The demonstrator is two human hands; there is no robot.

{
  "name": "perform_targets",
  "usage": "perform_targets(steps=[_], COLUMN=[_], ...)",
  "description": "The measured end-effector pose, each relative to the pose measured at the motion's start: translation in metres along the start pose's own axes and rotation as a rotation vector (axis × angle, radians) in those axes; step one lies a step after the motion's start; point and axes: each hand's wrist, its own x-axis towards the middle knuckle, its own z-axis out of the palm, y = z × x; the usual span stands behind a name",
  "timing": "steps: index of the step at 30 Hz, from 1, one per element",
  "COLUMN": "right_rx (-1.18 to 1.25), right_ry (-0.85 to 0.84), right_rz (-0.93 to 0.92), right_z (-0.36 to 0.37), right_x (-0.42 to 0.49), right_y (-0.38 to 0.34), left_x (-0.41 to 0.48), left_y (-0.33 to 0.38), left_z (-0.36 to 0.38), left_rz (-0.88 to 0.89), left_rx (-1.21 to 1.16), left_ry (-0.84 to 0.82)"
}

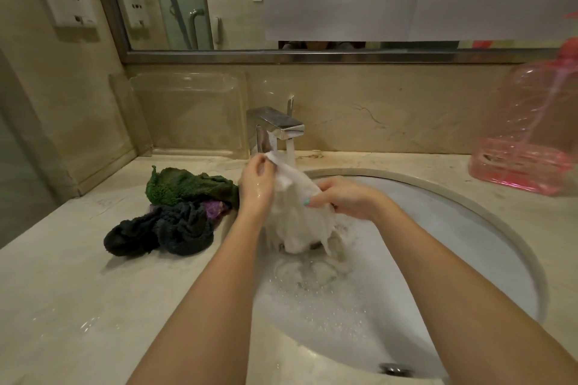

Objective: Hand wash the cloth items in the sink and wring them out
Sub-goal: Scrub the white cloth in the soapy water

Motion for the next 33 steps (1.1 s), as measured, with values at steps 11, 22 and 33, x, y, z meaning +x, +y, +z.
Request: perform_targets(steps=[11, 22, 33], right_rx=[0.617, 0.069, 0.234], right_ry=[0.490, 0.145, 0.469], right_rz=[-0.222, -0.042, -0.291], right_z=[-0.022, -0.020, -0.011], right_x=[-0.006, -0.010, 0.004], right_y=[-0.009, 0.005, -0.012], left_x=[-0.003, 0.007, -0.011], left_y=[0.007, 0.014, 0.010], left_z=[-0.012, -0.011, -0.015], left_rz=[0.047, -0.288, -0.286], left_rx=[0.142, -0.379, -0.093], left_ry=[-0.429, -0.092, -0.616])
